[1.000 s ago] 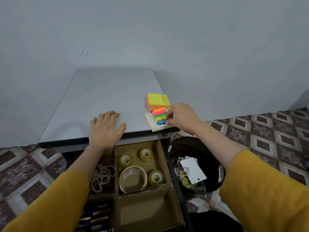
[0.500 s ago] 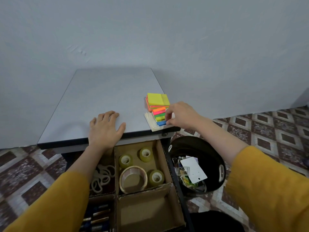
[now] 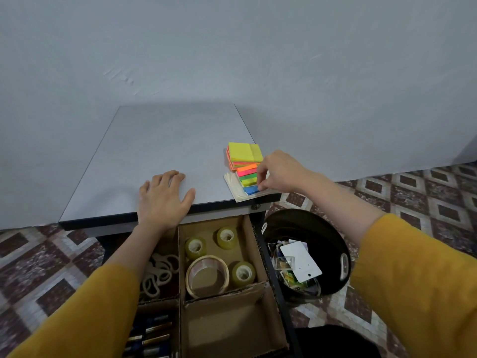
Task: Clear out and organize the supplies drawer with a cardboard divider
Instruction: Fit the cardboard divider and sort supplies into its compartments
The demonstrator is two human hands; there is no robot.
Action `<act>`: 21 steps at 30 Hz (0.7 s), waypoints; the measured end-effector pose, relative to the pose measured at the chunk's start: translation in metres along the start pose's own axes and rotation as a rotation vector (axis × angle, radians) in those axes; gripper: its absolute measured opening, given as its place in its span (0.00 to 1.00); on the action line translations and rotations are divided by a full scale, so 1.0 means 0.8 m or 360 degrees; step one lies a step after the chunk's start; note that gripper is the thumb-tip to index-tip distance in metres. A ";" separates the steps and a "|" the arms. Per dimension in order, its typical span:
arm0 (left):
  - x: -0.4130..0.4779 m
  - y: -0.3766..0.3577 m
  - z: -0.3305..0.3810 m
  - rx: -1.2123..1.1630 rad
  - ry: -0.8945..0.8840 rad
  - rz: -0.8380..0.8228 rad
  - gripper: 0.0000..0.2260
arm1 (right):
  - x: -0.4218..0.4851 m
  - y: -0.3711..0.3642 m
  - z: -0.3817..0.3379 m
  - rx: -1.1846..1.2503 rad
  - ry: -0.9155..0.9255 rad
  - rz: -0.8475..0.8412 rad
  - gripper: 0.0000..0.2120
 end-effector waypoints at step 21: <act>0.001 0.000 -0.001 -0.0007 0.0009 0.0012 0.31 | 0.006 -0.004 -0.002 -0.0011 0.0000 -0.0063 0.07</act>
Point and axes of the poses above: each hand's wrist, its own x-axis towards the middle knuckle, its own y-axis out of the back of the hand, z = x × y, the point moved 6 cm from there along x, towards the middle knuckle, and after that the axes turned 5 degrees about -z, right-handed, at the moved point
